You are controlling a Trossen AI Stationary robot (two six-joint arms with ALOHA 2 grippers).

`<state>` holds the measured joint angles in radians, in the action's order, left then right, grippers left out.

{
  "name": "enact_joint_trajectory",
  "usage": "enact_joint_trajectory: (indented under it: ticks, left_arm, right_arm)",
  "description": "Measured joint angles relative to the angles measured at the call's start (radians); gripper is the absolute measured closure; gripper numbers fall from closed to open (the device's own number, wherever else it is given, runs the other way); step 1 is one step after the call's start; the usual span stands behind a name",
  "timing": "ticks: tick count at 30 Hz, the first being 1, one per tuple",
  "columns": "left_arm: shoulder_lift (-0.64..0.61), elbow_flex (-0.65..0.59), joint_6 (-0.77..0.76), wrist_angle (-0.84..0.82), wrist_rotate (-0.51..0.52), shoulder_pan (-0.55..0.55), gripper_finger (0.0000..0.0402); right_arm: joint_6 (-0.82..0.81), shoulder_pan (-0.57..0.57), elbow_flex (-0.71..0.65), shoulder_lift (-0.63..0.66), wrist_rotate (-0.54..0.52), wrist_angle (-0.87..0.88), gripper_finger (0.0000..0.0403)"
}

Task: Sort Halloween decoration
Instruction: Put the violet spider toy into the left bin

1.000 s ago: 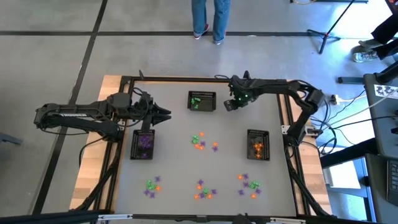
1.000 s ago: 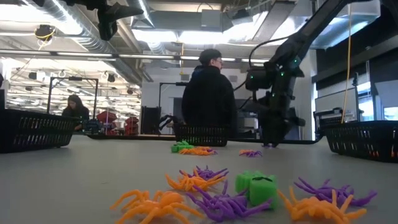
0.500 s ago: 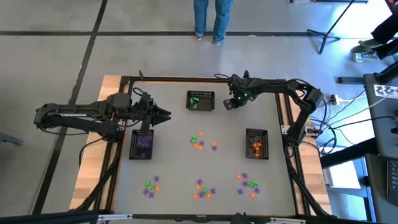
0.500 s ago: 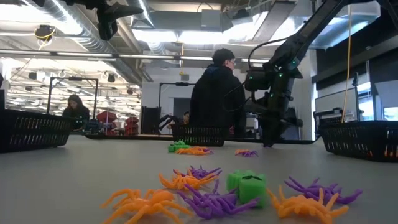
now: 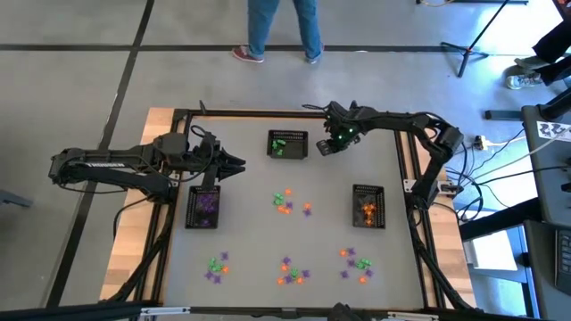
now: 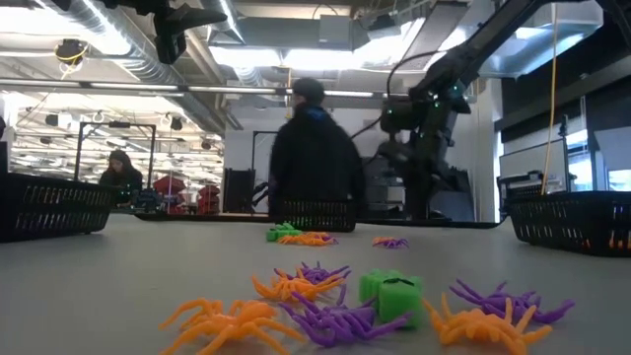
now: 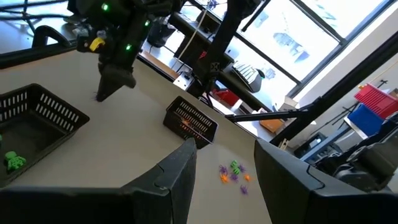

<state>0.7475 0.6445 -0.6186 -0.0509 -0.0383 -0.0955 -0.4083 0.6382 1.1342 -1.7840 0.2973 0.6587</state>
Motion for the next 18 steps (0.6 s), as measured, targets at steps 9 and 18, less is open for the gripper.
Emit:
enact_joint_trajectory:
  ticks: [9,18]
  left_arm:
    - [0.000,0.000,0.000,0.000,0.038,0.000,0.0248]
    - [0.007,0.000,0.026,0.082,0.046,0.000,0.0248]
  right_arm:
    - [0.015,-0.083,0.115,0.090,0.164,0.042,0.0388]
    - [-0.049,-0.325,0.321,0.103,0.162,-0.070,0.0392]
